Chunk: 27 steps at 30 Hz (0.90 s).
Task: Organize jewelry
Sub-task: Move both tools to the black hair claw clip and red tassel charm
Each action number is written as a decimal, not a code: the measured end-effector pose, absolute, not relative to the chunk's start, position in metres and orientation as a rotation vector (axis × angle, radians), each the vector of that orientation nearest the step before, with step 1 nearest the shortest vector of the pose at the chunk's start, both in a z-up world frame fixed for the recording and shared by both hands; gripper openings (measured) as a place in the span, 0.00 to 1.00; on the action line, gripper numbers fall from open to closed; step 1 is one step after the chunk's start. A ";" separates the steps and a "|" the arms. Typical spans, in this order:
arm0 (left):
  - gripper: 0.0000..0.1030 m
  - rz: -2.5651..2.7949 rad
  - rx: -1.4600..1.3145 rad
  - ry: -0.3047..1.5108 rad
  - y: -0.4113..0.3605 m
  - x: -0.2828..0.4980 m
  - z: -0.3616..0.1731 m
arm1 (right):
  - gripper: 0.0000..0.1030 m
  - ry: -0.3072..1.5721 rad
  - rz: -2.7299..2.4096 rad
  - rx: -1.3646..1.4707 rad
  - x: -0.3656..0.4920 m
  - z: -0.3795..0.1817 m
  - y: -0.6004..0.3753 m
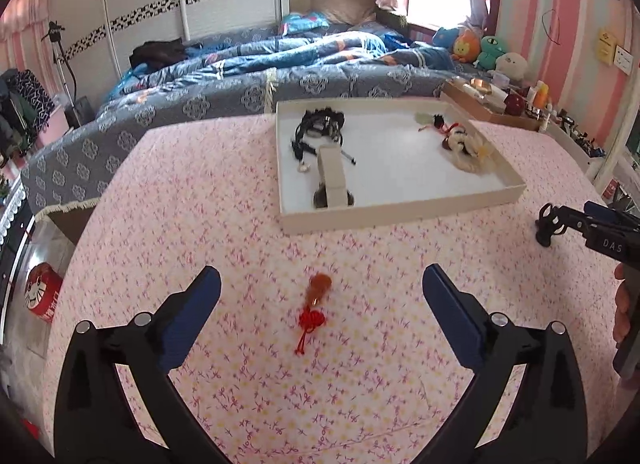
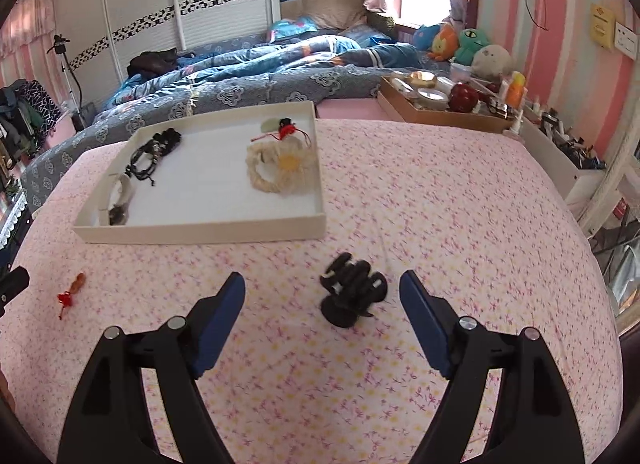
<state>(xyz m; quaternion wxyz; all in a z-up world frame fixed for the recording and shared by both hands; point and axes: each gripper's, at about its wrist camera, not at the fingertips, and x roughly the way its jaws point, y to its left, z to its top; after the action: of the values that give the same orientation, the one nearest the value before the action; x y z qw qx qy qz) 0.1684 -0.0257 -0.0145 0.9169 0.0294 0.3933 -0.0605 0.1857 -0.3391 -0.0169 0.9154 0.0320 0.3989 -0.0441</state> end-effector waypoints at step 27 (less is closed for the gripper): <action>0.68 -0.215 0.047 0.998 -0.024 0.190 -0.082 | 0.78 0.865 -0.142 0.064 0.205 -0.070 -0.357</action>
<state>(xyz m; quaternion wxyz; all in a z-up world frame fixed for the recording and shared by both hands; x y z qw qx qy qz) 0.1900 -0.0244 -0.0821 0.8722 0.0225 0.4777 -0.1028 0.2047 -0.3570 -0.0699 0.9050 0.0308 0.4186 -0.0687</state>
